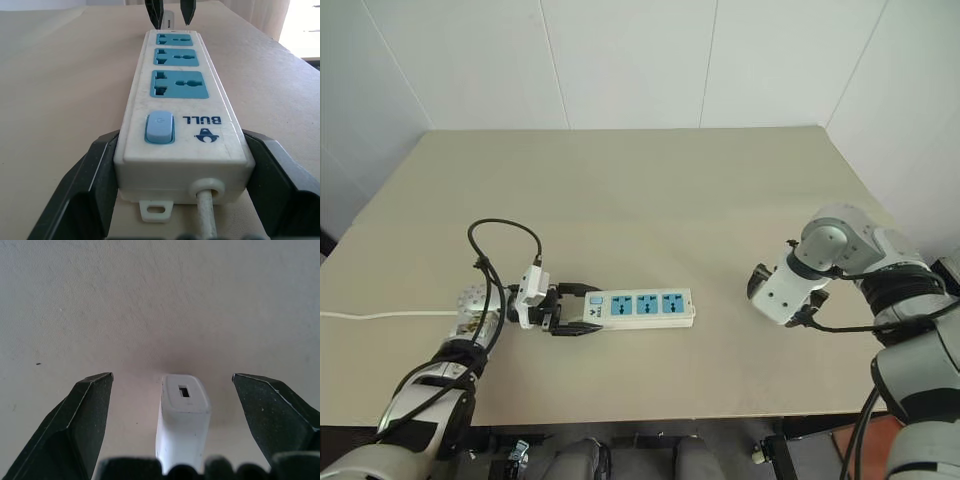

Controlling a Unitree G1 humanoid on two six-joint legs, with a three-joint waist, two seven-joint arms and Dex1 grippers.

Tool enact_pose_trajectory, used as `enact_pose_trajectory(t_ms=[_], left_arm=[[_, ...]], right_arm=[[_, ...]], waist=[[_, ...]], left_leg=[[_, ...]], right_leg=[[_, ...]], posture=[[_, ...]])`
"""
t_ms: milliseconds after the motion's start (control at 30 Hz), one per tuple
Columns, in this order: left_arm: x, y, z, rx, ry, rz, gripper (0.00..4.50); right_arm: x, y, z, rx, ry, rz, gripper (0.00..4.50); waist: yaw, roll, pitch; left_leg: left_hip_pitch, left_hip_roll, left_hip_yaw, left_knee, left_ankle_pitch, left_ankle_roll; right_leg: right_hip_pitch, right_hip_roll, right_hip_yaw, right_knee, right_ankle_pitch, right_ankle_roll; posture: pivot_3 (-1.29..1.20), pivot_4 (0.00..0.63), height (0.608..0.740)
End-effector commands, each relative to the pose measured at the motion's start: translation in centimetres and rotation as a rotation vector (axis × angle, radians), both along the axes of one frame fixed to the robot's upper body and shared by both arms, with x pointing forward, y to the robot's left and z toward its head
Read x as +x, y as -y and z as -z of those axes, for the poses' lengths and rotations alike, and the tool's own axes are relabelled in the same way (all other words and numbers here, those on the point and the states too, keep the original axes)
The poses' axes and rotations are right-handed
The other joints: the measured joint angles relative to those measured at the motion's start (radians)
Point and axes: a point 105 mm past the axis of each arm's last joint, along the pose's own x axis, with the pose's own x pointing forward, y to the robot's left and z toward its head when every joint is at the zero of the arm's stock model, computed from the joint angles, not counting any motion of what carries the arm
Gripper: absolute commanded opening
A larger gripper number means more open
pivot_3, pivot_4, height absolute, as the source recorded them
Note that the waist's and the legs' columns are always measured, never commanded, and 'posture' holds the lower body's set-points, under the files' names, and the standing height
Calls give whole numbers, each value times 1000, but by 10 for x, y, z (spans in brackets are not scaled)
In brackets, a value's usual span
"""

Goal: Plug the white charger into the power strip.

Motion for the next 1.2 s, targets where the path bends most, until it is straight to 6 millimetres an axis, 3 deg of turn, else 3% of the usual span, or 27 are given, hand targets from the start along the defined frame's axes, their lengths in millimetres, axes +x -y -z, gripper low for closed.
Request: enact_pose_trajectory(t_ms=[33,333,433,700,1067,1200], left_arm=[[-5,-4,7,10,-27,-1,3257],[-6,-5,8,9,-29,-10,3257],[-7,-5,9,8,-32,-9,3257],[-7,-3,9,6,-32,-7,3257],[-6,-1,10,3,-29,-9,3257],[-7,0,8,4,-6,-4,3257]], right_arm=[[5,1,-9,-9,33,-6,4500],[6,-1,-5,-5,9,-1,4500],[6,-6,-4,14,2,-12,3916],[6,-7,-2,10,11,-26,1119],[7,-5,-7,-2,56,-66,1061],[16,-17,-36,84,152,-50,1061]], waist=[[-1,0,0],[-17,1,0],[-20,1,0],[-20,1,-1],[-19,1,-1],[-20,4,0]], left_leg=[[0,0,0,0,0,0],[0,0,-1,0,0,0],[0,0,-3,0,0,0],[0,0,-3,0,0,0],[0,0,-3,0,0,0],[0,0,-3,0,0,0]], right_leg=[[0,0,0,0,0,0],[0,0,0,0,0,0],[0,0,0,0,0,0],[0,0,0,0,0,0],[0,0,0,1,0,0],[0,0,1,0,0,0]], posture=[[0,150,740],[0,150,740],[0,150,740],[0,150,740],[0,150,740],[0,150,740]])
